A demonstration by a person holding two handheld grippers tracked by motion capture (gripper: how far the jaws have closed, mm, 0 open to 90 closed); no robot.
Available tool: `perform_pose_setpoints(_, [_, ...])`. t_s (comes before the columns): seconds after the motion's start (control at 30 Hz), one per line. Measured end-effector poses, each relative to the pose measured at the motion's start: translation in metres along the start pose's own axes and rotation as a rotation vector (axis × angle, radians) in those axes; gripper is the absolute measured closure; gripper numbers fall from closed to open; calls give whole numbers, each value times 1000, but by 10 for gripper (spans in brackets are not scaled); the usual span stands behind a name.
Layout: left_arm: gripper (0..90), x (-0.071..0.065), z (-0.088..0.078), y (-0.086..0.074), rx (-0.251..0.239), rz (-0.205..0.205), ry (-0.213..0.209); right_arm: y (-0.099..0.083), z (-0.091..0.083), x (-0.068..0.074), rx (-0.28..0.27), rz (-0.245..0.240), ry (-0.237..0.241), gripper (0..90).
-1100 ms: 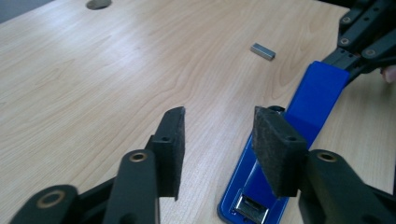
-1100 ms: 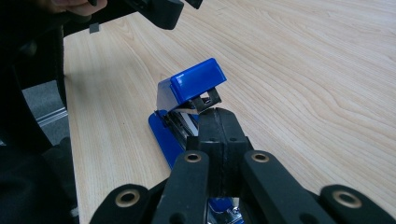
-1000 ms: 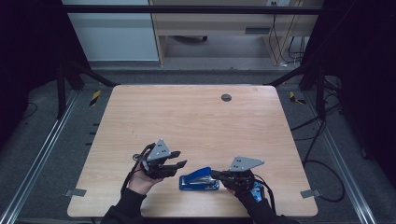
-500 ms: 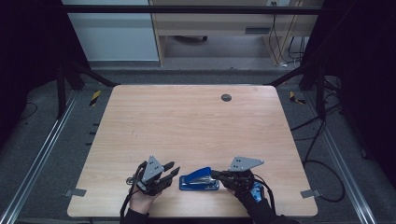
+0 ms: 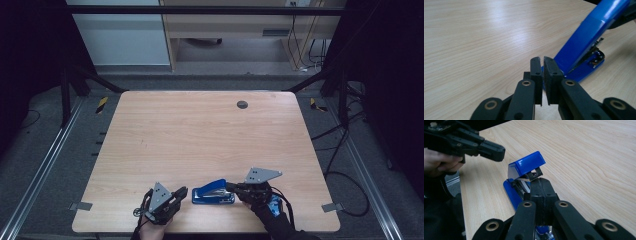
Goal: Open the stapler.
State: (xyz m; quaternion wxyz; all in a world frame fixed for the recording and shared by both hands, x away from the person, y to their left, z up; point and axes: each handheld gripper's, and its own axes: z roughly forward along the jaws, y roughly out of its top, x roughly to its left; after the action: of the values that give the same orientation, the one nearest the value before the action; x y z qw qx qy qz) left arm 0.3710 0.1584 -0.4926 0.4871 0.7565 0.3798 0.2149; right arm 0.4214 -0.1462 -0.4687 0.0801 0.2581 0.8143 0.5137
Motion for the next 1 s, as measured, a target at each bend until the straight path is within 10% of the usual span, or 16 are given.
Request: perform_pose_setpoints(1.0, [894,-69,37,-6,-13,5,-65,0,0,0,3,6,1,900])
